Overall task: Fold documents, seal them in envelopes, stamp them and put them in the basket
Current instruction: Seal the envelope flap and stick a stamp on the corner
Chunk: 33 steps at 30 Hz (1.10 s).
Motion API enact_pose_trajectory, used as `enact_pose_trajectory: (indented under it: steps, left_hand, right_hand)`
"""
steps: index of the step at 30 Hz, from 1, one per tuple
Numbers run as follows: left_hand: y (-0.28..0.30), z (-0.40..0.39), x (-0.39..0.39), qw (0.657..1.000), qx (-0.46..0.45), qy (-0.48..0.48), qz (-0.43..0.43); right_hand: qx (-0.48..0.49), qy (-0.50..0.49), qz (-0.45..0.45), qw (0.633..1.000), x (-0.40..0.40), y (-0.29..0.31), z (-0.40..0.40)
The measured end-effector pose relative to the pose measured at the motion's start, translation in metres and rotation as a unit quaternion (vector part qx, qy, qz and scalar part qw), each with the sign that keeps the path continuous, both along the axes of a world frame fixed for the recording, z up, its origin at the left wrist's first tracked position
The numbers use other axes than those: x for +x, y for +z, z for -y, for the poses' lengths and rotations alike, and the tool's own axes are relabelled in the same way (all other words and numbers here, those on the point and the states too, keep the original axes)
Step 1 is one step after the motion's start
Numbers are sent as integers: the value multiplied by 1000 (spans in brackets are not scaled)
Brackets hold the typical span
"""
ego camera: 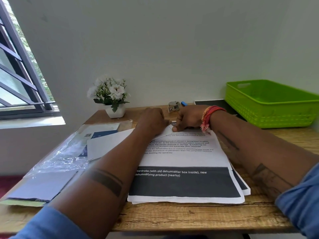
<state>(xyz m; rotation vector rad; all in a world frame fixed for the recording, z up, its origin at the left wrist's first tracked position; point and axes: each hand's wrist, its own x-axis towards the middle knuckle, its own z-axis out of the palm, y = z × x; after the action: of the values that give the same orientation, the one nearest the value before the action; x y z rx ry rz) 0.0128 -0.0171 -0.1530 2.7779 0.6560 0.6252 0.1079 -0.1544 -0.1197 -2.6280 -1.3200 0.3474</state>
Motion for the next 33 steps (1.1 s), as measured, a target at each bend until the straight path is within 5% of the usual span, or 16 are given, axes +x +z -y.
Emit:
enact_pose_trajectory:
  steps: [15, 22, 25, 28, 33]
  left_hand:
    - [-6, -10, 6, 996, -57, 31, 63]
    - [12, 2, -1, 958, -101, -29, 266]
    - [18, 16, -7, 944, -28, 6, 329]
    - [27, 33, -12, 936, 28, 16, 350]
    - [55, 81, -18, 923, -147, -32, 354]
  right_hand:
    - [65, -36, -24, 997, -15, -2, 11]
    - [268, -102, -141, 947, -9, -2, 16]
    - [368, -123, -172, 906, -16, 2, 22]
    - [477, -120, -131, 861, -21, 5, 24]
    - [572, -87, 79, 812, -37, 12, 30]
